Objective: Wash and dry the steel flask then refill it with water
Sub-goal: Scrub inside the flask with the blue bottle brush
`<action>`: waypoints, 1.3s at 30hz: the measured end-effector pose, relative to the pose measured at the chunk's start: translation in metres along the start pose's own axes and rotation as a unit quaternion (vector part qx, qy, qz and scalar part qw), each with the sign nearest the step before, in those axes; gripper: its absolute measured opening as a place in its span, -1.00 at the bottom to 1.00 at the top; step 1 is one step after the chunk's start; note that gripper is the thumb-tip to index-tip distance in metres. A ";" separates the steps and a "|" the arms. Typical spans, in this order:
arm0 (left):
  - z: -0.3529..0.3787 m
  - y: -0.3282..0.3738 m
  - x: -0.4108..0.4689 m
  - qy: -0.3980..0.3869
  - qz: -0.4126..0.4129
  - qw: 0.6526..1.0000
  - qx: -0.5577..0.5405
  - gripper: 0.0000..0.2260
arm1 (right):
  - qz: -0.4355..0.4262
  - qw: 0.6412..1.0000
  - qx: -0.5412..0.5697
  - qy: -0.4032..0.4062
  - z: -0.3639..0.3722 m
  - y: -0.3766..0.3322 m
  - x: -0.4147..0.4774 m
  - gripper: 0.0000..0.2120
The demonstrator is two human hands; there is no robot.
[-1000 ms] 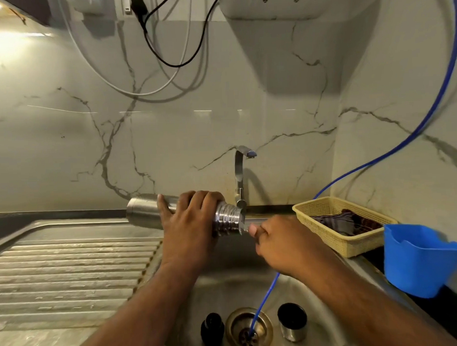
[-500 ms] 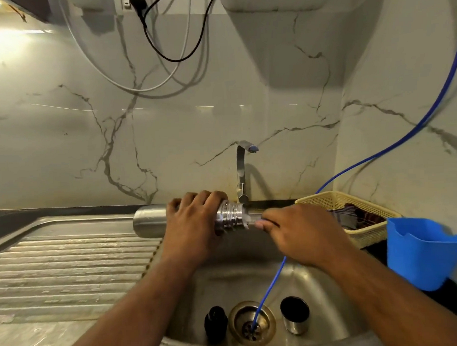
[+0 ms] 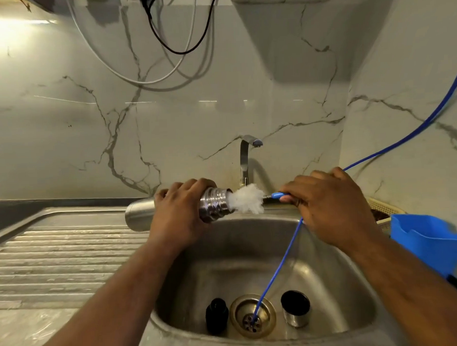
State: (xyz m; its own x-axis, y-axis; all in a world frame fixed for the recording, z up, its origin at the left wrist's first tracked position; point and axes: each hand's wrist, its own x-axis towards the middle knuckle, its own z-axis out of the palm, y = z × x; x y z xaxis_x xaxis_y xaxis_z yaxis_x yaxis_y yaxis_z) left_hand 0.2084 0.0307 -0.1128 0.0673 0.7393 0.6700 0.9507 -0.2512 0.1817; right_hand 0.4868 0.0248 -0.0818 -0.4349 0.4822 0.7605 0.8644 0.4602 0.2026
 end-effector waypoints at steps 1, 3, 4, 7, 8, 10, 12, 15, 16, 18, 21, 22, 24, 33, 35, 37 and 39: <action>0.000 0.005 -0.001 -0.013 0.014 1.000 0.004 -0.38 | -0.009 1.000 0.006 -0.015 0.002 -0.011 -0.001 -0.74; 0.005 0.023 -0.006 -0.035 0.068 0.997 0.019 -0.38 | -0.047 0.998 0.001 -0.037 0.013 -0.032 -0.006 -0.75; 0.006 0.027 -0.005 -0.038 0.080 0.996 0.019 -0.37 | -0.050 0.998 0.002 -0.039 0.015 -0.031 -0.006 -0.75; 0.000 0.015 -0.003 -0.029 0.031 0.999 0.003 -0.33 | 0.016 1.000 0.011 -0.002 0.005 0.001 -0.001 -0.73; -0.002 0.007 -0.001 -0.022 0.015 1.000 0.001 -0.34 | 0.034 0.999 0.000 0.023 0.002 0.008 -0.001 -0.72; -0.005 0.007 0.000 -0.016 0.015 1.000 0.006 -0.38 | 0.019 0.999 -0.016 0.043 0.001 -0.003 -0.002 -0.74; -0.004 0.022 -0.003 -0.026 0.066 0.997 0.007 -0.41 | -0.034 0.998 -0.017 0.049 0.006 -0.027 -0.006 -0.79; -0.003 0.036 -0.005 -0.044 0.091 0.995 -0.014 -0.39 | -0.045 0.998 0.016 0.051 0.008 -0.030 -0.006 -0.80; -0.003 0.034 -0.005 -0.053 0.084 0.995 -0.021 -0.38 | -0.053 0.997 0.035 0.049 0.008 -0.024 -0.005 -0.78; -0.002 0.030 -0.006 -0.072 0.068 0.995 -0.031 -0.36 | -0.086 0.993 0.067 0.038 0.011 -0.015 -0.004 -0.81; 0.001 0.030 -0.008 -0.072 0.049 0.995 -0.056 -0.35 | -0.093 0.991 0.087 0.036 0.015 -0.018 -0.004 -0.92; 0.002 0.030 -0.008 -0.064 0.049 0.995 -0.053 -0.35 | -0.076 0.992 0.090 0.035 0.014 -0.022 -0.005 -0.93; 0.002 0.028 -0.007 -0.041 0.054 0.997 -0.028 -0.37 | -0.040 0.994 0.100 0.021 0.011 -0.030 -0.004 -0.95; 0.008 0.028 -0.006 0.006 0.132 0.987 0.087 -0.37 | 0.186 0.927 0.253 -0.206 0.019 -0.045 -0.007 -0.77; 0.010 0.029 -0.006 -0.007 0.140 0.985 0.100 -0.37 | 0.202 0.908 0.286 -0.231 0.018 -0.045 -0.006 -0.79; 0.010 0.026 -0.005 -0.009 0.133 0.986 0.096 -0.38 | 0.189 0.921 0.270 -0.206 0.013 -0.038 -0.005 -0.84; 0.008 0.020 -0.003 -0.002 0.119 0.990 0.077 -0.40 | 0.138 0.956 0.214 -0.147 0.008 -0.027 -0.004 -0.79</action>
State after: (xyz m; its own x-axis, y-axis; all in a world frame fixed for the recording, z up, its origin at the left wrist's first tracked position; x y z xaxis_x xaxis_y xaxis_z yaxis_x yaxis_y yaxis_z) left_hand 0.2298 0.0290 -0.1170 0.2961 0.6732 0.6776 0.9425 -0.3211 -0.0928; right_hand 0.4634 0.0165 -0.0951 -0.3125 0.7887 0.5295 0.8015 0.5181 -0.2986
